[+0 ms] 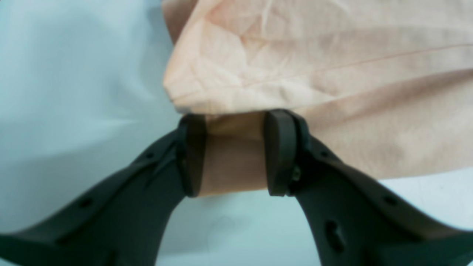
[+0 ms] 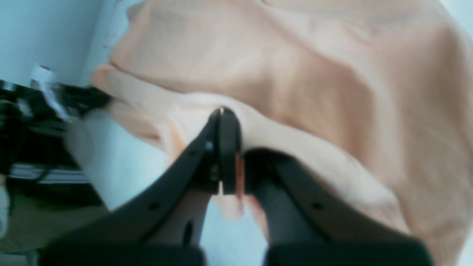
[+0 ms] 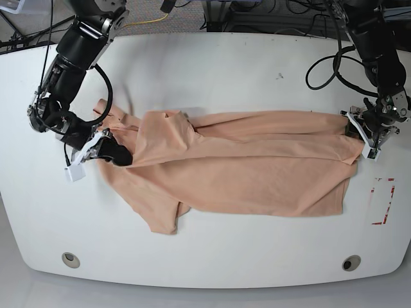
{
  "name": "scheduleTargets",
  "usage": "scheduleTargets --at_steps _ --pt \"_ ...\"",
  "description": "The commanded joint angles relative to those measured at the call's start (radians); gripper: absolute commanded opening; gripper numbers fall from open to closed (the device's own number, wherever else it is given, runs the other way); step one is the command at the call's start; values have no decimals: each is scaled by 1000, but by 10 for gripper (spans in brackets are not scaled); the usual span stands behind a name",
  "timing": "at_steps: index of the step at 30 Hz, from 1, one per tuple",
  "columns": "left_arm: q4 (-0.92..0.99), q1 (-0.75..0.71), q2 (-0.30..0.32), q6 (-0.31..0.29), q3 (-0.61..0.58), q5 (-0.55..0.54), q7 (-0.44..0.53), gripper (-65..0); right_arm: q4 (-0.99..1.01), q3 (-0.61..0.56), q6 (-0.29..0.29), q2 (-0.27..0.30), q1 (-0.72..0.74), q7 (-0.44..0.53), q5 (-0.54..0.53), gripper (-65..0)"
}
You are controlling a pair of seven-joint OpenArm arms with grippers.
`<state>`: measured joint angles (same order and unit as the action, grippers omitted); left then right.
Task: Fold the T-shirt properly
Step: 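Lower the right gripper onto the shirt edge beside the sleeve and grasp, then pull the shirt edge with both grippers to straighten it flat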
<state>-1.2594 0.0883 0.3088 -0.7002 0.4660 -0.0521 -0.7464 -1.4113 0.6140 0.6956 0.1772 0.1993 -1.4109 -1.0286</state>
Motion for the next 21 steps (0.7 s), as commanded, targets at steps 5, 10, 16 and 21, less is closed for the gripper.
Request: scheduleTargets --at_steps 5,10,16,21 --pt "-9 9 20 2 3 13 -11 -406 13 2 3 22 78 31 -68 -650" --pt "-15 9 20 2 3 13 -11 -406 158 2 3 20 145 61 40 -650" --pt "-15 9 20 2 1 13 -11 -406 280 4 3 38 200 129 189 -514" --pt "-16 15 20 2 1 13 -11 -406 317 4 3 87 200 180 270 -206"
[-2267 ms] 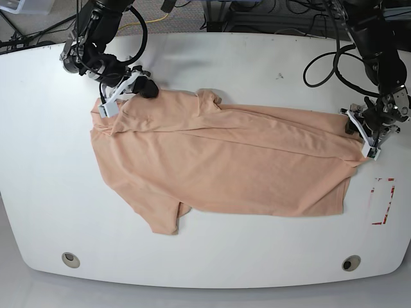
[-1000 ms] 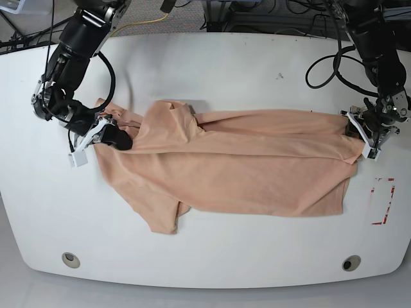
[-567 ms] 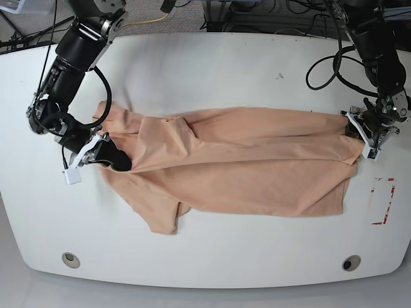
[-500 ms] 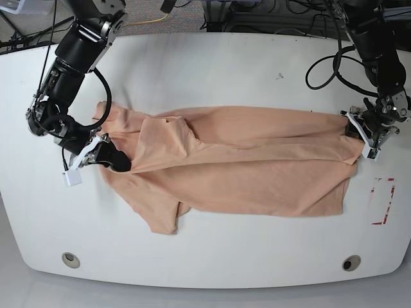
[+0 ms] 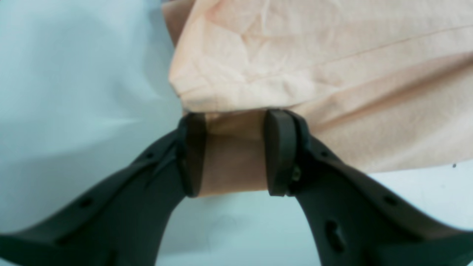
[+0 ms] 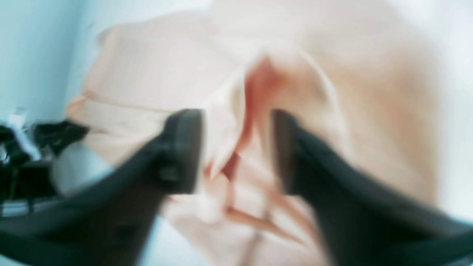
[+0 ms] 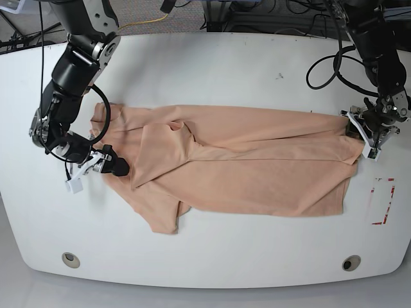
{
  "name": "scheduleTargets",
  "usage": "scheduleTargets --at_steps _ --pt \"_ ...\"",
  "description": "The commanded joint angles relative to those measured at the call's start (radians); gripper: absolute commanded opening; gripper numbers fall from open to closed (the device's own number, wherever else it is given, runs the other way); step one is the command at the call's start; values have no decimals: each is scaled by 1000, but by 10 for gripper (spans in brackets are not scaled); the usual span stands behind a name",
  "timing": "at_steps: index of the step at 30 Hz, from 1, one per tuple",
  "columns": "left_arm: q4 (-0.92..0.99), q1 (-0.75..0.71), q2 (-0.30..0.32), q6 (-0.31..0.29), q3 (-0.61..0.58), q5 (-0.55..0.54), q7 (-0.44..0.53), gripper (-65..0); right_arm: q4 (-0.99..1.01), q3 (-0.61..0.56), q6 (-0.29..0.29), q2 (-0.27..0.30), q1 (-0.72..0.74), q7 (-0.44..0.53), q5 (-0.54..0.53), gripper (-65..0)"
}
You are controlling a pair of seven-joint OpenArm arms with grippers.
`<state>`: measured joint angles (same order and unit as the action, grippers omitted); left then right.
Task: Fold the T-shirt properly
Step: 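Pull the shirt edge with both grippers to straighten it flat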
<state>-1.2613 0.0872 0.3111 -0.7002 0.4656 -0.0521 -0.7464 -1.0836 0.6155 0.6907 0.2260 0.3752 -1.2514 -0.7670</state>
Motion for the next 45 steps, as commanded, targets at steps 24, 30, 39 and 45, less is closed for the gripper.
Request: scheduleTargets --at_steps 24,30,39,45 --pt "-148 59 -40 2 15 8 -14 -311 -358 -1 4 120 -427 195 93 -84" --pt "-140 52 -25 2 17 8 -14 -307 -344 -1 7 75 -404 197 194 -84" --pt "-42 58 16 2 101 8 -11 -307 -347 -1 7 6 -374 197 275 -209" --pt "32 61 16 2 97 8 -11 -307 -349 -1 7 -15 -373 197 280 -423"
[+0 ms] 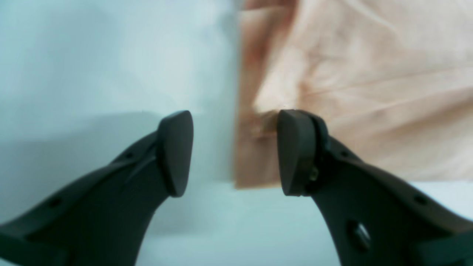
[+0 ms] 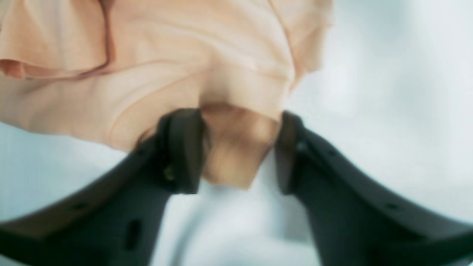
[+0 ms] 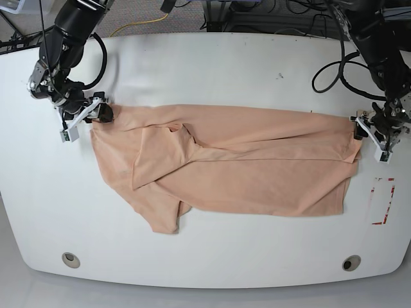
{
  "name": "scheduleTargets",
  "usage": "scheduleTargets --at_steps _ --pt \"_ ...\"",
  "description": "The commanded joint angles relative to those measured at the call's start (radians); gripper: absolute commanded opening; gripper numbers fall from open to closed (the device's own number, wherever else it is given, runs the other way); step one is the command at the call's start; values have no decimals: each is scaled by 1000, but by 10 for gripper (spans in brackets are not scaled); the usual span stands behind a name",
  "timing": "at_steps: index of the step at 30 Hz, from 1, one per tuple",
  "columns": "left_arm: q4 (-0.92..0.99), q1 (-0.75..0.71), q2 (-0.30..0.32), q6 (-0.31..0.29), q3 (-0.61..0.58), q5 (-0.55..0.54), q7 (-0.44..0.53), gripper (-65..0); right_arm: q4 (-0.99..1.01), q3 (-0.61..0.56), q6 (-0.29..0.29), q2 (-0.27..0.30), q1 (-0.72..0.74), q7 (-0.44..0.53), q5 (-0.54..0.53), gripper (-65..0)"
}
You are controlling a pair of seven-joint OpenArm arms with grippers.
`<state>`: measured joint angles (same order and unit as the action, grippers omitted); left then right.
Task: Fold the T-shirt properly
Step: 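Pull the shirt edge with both grippers to straighten it flat, then release the right gripper and move it to the shirt's hem corner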
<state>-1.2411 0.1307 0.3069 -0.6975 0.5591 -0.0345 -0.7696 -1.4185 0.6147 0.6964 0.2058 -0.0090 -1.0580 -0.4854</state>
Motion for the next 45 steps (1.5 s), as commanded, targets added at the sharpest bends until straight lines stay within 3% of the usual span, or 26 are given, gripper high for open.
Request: scheduleTargets --at_steps 1,6,10,14,20,27,33,45 --pt "25 17 21 -1 3 -9 12 -307 -14 0 2 4 11 3 -2 -447" --pt "71 17 18 -1 2 -9 14 -328 -14 -2 2 1 10 3 -2 -536" --pt "100 17 19 -1 2 -6 14 -472 -15 -60 2 7 7 3 -2 -650" --pt "82 8 21 -1 3 -5 12 -574 -51 -82 2 8 1 3 -2 -650" --pt "-67 -90 22 -1 9 -5 6 -576 -172 -82 2 10 -64 -3 -2 -650" --pt "-243 -236 19 -1 77 -5 -80 -576 -296 -80 2 67 -177 -78 -11 -650" --pt "-297 -340 21 -1 120 -5 -81 -576 -391 -78 2 100 -299 -87 -11 -650" --pt "-349 -424 15 -1 135 -9 -81 -575 -404 -36 2 99 -389 -87 -11 -650"
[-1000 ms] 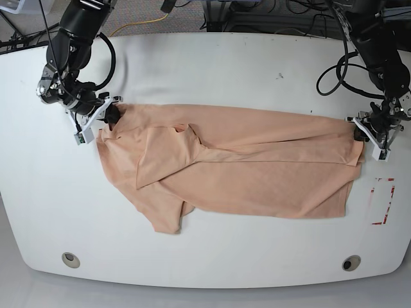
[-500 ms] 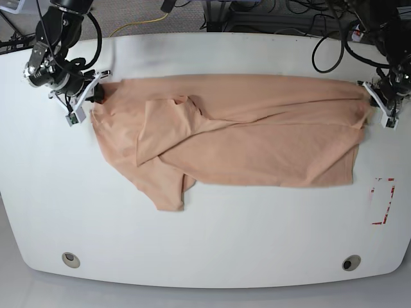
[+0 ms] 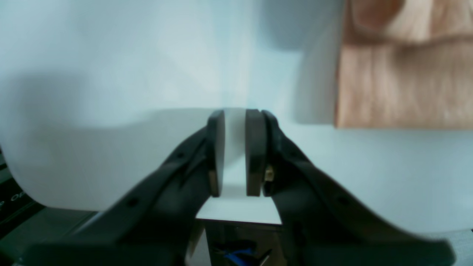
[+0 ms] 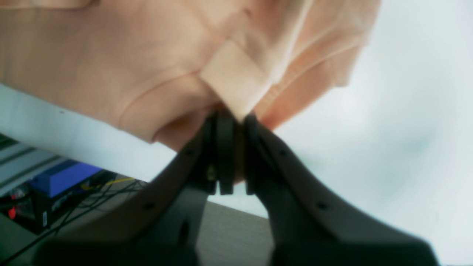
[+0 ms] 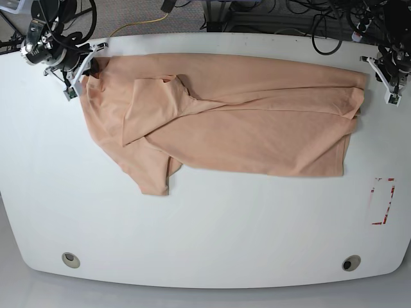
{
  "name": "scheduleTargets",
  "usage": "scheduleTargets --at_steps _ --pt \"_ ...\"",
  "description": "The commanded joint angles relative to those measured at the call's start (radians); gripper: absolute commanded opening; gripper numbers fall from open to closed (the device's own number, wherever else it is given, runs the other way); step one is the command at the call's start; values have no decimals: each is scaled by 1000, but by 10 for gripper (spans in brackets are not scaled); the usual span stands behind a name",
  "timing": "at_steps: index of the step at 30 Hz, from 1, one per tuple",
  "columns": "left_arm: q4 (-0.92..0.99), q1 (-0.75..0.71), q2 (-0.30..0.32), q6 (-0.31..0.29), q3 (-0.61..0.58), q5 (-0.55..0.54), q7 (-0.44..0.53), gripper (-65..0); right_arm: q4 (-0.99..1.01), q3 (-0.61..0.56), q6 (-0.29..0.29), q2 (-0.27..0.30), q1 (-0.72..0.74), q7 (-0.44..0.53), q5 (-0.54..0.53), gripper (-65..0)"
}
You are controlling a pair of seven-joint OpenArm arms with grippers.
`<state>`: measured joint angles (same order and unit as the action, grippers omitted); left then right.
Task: Fold the T-shirt properly
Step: 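Release the right gripper and move it to the shirt's hem corner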
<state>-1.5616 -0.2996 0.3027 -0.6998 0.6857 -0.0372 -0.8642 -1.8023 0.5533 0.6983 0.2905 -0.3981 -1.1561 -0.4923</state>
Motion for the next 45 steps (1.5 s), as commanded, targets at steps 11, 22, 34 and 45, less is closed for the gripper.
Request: scheduleTargets --at_steps 11,22,34,45 --pt "-155 12 -47 2 -22 -40 -26 -369 -21 37 0 13 21 11 -4 -395" --pt "-233 75 -47 2 -33 -252 -122 -318 -21 78 0 14 55 14 -138 -257" --pt "-158 290 -67 2 -53 -60 -122 -318 57 81 0 -21 364 11 17 -257" --pt "-115 334 -67 2 -51 -28 -122 -318 453 -78 0 2 698 118 156 -257"
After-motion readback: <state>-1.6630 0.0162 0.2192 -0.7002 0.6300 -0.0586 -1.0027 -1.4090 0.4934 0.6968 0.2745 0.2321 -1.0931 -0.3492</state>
